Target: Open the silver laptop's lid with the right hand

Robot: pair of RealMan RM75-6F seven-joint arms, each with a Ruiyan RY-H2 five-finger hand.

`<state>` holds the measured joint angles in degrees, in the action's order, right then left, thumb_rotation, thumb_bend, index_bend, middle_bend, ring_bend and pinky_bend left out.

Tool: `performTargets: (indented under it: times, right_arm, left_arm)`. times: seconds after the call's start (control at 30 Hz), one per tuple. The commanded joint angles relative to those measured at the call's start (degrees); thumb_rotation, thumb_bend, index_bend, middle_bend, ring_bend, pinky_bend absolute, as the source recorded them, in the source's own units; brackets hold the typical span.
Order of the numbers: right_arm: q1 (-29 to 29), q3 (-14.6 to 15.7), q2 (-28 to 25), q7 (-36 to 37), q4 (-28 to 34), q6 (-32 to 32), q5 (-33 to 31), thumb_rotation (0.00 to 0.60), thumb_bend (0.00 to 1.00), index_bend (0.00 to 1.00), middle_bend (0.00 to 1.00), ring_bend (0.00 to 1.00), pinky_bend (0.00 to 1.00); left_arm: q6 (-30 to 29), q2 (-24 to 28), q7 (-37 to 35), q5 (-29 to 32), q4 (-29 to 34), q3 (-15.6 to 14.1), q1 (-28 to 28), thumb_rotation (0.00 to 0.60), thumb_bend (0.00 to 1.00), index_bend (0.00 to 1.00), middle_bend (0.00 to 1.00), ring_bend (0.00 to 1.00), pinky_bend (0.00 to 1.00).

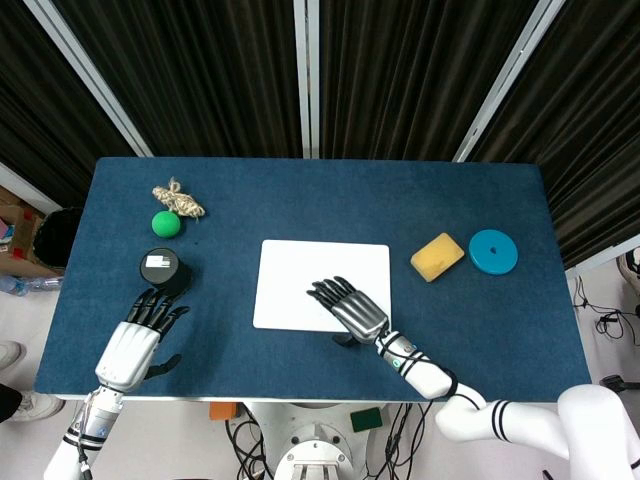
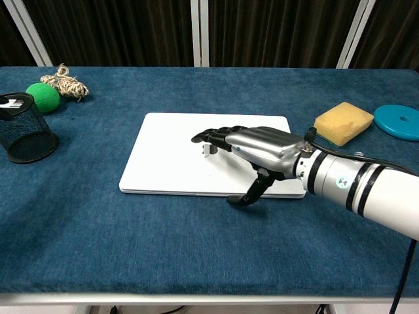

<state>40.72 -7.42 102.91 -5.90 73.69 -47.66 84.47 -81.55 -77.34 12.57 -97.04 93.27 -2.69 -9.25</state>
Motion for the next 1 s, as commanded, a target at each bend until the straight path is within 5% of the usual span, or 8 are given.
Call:
performTargets:
  times: [0.03, 0.6, 1.0]
  right_arm:
    - [1.3, -0.6, 1.2, -1.0, -1.2, 0.7, -0.7, 0.6, 0.24, 0.0, 0.0, 0.0, 0.0]
    - [5.7, -4.2, 3.2, -11.9, -2.5, 1.8, -7.9, 0.6, 0.28, 0.0, 0.0, 0.0, 0.0]
    - [7.8, -7.2, 0.4, -27.7, 2.8, -1.9, -15.4, 0.6, 0.3, 0.0, 0.0, 0.0, 0.0]
  left_arm:
    - [0.1, -0.1, -0.2, 0.2, -0.2, -0.1, 0.0, 0.6, 0.15, 0.21, 0.11, 0.0, 0.06]
    - [-1.1, -0.9, -3.5, 0.5, -3.2, -0.9, 0.7, 0.6, 0.15, 0.21, 0.11, 0.0, 0.06]
    - [5.7, -7.1, -8.6, 0.6, -8.5, -1.9, -2.7, 0.6, 0.15, 0.21, 0.11, 0.0, 0.06]
